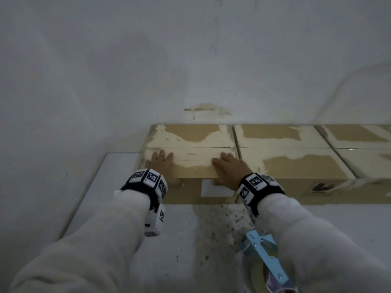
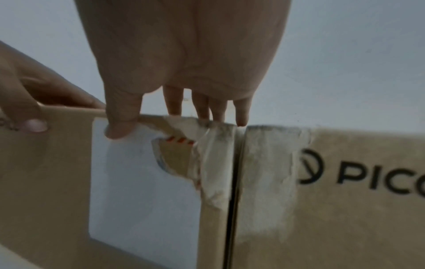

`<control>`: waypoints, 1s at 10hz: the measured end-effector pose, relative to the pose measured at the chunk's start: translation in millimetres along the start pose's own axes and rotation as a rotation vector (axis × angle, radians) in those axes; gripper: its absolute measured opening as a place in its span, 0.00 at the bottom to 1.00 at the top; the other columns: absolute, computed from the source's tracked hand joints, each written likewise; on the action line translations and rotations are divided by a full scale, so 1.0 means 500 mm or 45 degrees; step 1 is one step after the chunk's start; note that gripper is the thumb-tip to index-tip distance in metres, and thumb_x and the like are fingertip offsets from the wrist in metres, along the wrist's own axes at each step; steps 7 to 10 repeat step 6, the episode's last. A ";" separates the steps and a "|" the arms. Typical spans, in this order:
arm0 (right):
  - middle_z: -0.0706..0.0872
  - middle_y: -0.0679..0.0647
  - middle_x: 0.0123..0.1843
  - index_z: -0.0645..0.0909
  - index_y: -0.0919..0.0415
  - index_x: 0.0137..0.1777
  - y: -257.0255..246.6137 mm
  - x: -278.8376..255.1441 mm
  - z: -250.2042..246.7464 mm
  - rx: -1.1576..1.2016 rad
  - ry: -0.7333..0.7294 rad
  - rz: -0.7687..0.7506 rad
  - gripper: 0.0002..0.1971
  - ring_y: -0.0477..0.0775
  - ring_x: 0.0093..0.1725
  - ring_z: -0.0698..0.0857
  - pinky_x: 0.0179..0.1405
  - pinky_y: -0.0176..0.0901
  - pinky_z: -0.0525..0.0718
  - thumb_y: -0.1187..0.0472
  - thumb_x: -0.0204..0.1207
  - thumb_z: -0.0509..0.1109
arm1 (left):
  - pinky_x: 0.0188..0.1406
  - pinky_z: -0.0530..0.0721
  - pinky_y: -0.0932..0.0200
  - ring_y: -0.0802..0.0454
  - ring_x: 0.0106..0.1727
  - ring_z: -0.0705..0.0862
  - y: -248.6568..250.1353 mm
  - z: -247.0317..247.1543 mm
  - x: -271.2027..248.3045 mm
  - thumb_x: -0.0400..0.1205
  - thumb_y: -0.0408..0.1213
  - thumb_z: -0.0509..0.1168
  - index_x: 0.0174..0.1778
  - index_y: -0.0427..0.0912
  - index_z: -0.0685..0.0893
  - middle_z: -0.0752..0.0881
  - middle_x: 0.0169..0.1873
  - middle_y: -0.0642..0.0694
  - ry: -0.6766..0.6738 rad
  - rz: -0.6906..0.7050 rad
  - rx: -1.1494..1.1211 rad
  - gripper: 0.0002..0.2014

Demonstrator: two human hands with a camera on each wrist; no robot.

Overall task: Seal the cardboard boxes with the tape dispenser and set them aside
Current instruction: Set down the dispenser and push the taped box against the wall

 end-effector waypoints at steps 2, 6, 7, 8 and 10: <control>0.70 0.58 0.78 0.74 0.58 0.71 0.060 -0.071 -0.056 0.241 0.132 0.042 0.21 0.60 0.76 0.70 0.74 0.55 0.70 0.55 0.79 0.64 | 0.81 0.55 0.39 0.38 0.83 0.49 0.121 -0.030 -0.048 0.75 0.60 0.66 0.82 0.46 0.54 0.50 0.83 0.40 -0.012 0.072 -0.039 0.44; 0.76 0.52 0.74 0.77 0.53 0.69 0.267 -0.338 -0.094 0.435 0.325 0.041 0.17 0.53 0.73 0.73 0.69 0.41 0.70 0.54 0.80 0.63 | 0.74 0.69 0.56 0.50 0.79 0.66 0.438 -0.073 -0.245 0.80 0.51 0.64 0.80 0.49 0.64 0.66 0.80 0.50 0.009 0.475 -0.654 0.32; 0.76 0.52 0.74 0.77 0.53 0.69 0.267 -0.338 -0.094 0.435 0.325 0.041 0.17 0.53 0.73 0.73 0.69 0.41 0.70 0.54 0.80 0.63 | 0.74 0.69 0.56 0.50 0.79 0.66 0.438 -0.073 -0.245 0.80 0.51 0.64 0.80 0.49 0.64 0.66 0.80 0.50 0.009 0.475 -0.654 0.32; 0.76 0.52 0.74 0.77 0.53 0.69 0.267 -0.338 -0.094 0.435 0.325 0.041 0.17 0.53 0.73 0.73 0.69 0.41 0.70 0.54 0.80 0.63 | 0.74 0.69 0.56 0.50 0.79 0.66 0.438 -0.073 -0.245 0.80 0.51 0.64 0.80 0.49 0.64 0.66 0.80 0.50 0.009 0.475 -0.654 0.32; 0.76 0.52 0.74 0.77 0.53 0.69 0.267 -0.338 -0.094 0.435 0.325 0.041 0.17 0.53 0.73 0.73 0.69 0.41 0.70 0.54 0.80 0.63 | 0.74 0.69 0.56 0.50 0.79 0.66 0.438 -0.073 -0.245 0.80 0.51 0.64 0.80 0.49 0.64 0.66 0.80 0.50 0.009 0.475 -0.654 0.32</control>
Point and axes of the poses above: each hand's wrist, its own x-axis towards the middle knuckle, its own z-axis out of the palm, y = z × x, the point moved 4 cm from there along x, towards the middle knuckle
